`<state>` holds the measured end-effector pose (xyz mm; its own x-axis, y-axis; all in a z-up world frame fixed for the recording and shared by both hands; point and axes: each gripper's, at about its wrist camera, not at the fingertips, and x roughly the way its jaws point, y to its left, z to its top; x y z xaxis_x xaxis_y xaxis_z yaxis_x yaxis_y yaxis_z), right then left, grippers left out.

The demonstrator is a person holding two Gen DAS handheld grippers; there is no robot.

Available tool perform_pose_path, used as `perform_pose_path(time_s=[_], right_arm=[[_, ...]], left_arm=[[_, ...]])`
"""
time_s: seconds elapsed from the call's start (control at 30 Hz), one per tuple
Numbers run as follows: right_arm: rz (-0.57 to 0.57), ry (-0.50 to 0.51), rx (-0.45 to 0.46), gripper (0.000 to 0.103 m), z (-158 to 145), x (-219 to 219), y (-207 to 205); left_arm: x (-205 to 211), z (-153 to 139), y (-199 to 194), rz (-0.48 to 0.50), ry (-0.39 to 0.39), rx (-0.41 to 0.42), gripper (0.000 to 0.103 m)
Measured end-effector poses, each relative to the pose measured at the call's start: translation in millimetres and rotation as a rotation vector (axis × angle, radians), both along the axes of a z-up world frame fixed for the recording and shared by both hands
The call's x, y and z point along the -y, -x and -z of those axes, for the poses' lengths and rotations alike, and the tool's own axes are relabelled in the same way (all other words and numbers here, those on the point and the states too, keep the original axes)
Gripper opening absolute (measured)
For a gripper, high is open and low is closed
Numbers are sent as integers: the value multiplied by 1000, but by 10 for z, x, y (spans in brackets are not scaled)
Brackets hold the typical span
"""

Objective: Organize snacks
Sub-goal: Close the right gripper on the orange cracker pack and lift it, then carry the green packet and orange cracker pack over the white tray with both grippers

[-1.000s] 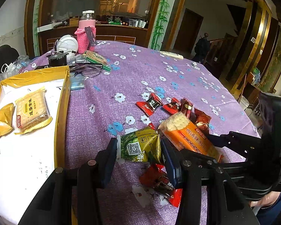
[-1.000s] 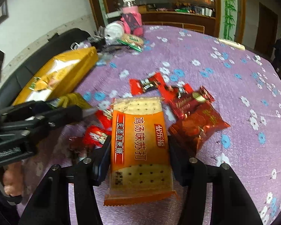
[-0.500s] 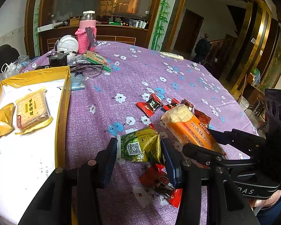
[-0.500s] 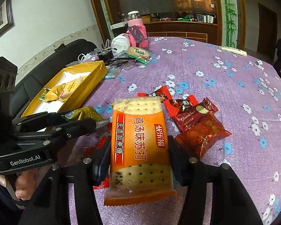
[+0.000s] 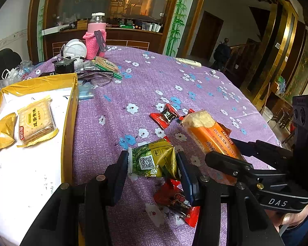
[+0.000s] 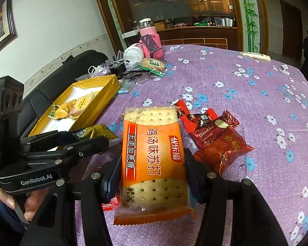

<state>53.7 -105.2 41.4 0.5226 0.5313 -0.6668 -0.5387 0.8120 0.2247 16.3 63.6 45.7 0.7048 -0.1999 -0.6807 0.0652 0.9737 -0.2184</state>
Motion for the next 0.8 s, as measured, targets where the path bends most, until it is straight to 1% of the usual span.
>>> perform_pose_path(time_s=[0.63,0.73,0.8], right_arm=[[2,-27,-5,55,-21,17,-8],[5,-41,-18,55,-21,29,-25],[20,-50,-37,55,-17,30,-50]], left_arm=[[-12,-31,31,-9,0,18,50],[-32,-62,52,-27,-4,34,50],[-68,-95,81,-33,14,46,50]])
